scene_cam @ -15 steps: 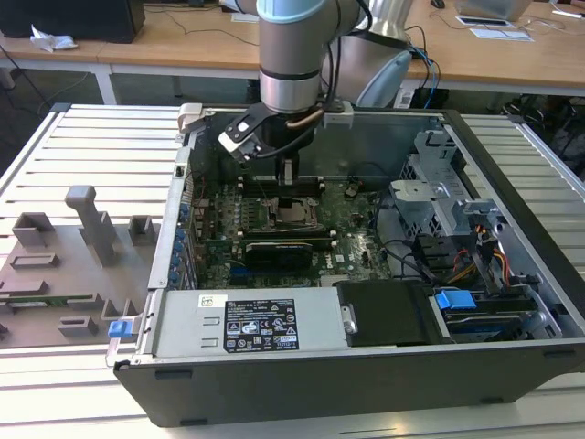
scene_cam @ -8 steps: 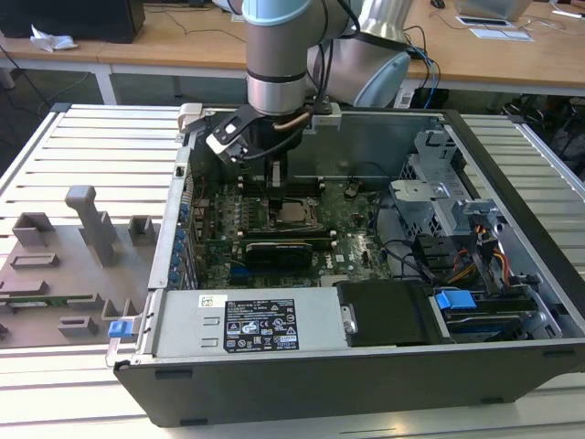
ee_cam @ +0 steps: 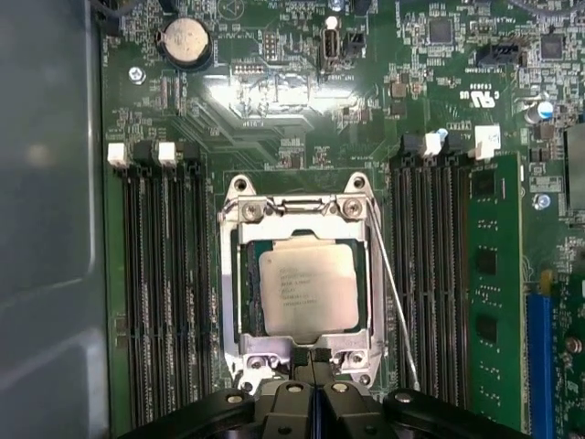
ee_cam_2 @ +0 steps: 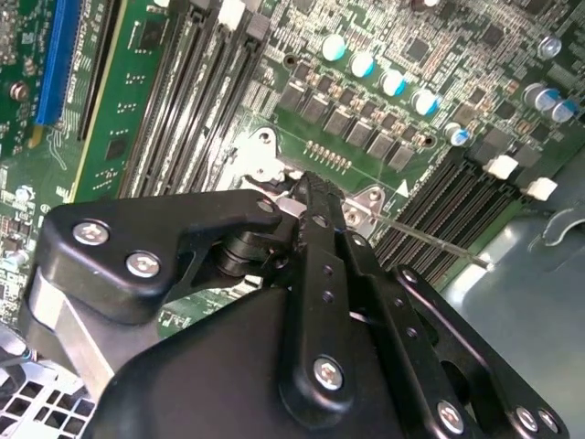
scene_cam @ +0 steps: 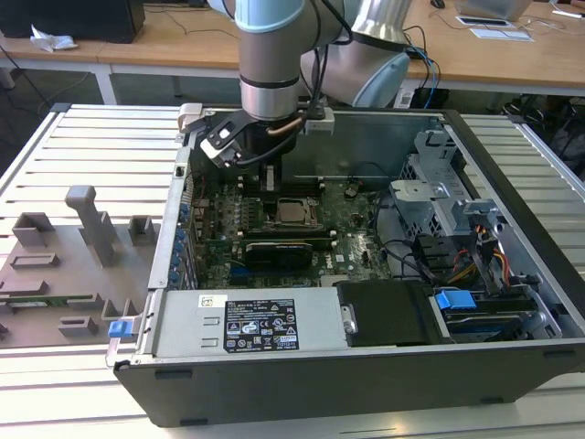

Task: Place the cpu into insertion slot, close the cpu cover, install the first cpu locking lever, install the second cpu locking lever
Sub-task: 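Close the cpu cover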

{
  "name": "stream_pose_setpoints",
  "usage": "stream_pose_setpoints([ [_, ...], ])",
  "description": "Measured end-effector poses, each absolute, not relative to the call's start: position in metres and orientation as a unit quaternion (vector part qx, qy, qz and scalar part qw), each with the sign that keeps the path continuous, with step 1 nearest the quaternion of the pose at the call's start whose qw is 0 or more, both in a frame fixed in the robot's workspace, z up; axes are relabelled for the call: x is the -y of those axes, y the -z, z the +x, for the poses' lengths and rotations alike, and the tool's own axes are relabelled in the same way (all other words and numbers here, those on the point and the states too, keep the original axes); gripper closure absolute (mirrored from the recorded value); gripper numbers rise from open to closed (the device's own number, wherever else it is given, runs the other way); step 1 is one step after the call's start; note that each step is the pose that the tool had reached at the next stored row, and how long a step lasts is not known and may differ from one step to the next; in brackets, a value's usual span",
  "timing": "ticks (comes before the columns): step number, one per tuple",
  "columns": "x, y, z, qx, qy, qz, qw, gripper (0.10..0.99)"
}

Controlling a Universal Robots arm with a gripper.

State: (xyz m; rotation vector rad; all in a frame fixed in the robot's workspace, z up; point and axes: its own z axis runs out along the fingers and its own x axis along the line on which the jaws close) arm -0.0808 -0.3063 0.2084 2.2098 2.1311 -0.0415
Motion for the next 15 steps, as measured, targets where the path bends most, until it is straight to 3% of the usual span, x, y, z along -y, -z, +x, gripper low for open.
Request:
stream_pose_setpoints([
  [13,0.306,-0.206,-0.061,-0.709,0.013,0.704,0.036,0.98],
  [15,0.306,-0.216,-0.058,-0.71,0.015,0.703,0.034,0.98],
])
